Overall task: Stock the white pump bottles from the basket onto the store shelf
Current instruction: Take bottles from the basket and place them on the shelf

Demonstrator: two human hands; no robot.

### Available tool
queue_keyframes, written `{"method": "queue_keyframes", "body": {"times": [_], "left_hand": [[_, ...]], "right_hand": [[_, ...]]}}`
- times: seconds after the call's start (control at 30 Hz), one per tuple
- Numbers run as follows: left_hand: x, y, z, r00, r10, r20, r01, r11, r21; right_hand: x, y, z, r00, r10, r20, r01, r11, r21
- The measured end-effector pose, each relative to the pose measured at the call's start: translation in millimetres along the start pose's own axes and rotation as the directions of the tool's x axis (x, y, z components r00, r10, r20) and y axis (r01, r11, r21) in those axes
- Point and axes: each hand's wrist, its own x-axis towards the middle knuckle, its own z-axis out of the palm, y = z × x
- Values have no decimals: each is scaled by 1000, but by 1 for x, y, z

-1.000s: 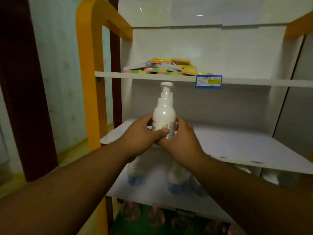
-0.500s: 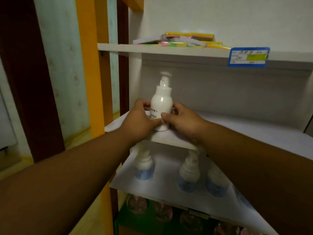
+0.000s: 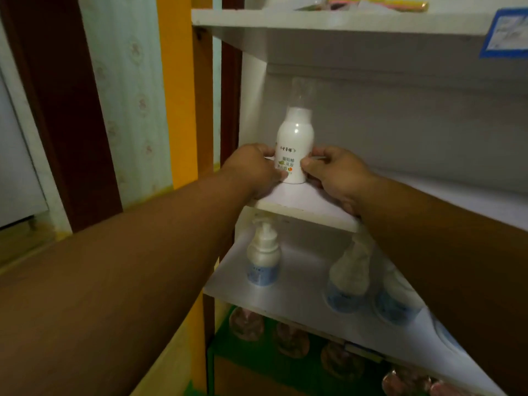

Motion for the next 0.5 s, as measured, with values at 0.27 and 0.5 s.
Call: {"method": "queue_keyframes", "body": {"times": [0.27, 0.5], "left_hand": [[-4, 0, 3, 1000, -3, -28, 2, 1000, -29], [1, 1, 4, 996, -50, -70, 50, 999, -3]], "right_hand": [[-7, 0, -1, 1000, -9, -26, 11, 999, 50], [-6, 0, 10, 987, -81, 141, 119, 950, -288]]}}
